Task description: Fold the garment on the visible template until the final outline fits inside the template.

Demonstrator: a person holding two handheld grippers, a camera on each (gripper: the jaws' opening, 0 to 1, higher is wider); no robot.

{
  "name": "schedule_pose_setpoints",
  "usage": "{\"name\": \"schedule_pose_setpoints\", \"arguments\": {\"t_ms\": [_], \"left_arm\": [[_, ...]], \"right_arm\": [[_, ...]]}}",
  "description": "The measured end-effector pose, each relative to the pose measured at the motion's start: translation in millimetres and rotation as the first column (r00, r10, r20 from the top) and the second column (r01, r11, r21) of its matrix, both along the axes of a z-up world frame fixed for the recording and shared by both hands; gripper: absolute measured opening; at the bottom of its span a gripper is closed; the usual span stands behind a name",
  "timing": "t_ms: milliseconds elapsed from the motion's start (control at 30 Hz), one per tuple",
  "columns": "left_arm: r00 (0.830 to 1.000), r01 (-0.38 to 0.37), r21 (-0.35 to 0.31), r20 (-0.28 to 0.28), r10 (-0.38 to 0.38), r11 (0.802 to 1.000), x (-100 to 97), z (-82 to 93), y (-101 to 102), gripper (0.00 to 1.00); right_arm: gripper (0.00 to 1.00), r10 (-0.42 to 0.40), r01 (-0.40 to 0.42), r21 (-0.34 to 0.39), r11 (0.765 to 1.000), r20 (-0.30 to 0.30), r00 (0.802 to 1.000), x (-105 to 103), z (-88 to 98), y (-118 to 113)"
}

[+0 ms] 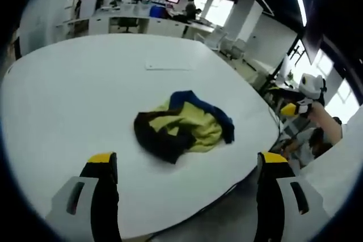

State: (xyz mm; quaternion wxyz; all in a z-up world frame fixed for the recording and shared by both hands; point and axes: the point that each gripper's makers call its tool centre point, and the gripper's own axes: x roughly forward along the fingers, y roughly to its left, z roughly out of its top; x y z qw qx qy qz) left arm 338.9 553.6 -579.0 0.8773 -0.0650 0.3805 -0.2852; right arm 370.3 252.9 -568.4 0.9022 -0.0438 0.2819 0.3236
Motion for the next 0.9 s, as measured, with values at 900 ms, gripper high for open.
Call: {"name": "schedule_pose_setpoints", "arguments": {"t_ms": [900], "left_arm": [[0.999,0.025,0.015,-0.039,-0.025,1.0,15.8,-19.5,-5.9,0.99]], "right_arm": [[0.91,0.072,-0.072,0.01,0.997,-0.025,0.997,16.8,-18.9,24.9]]}}
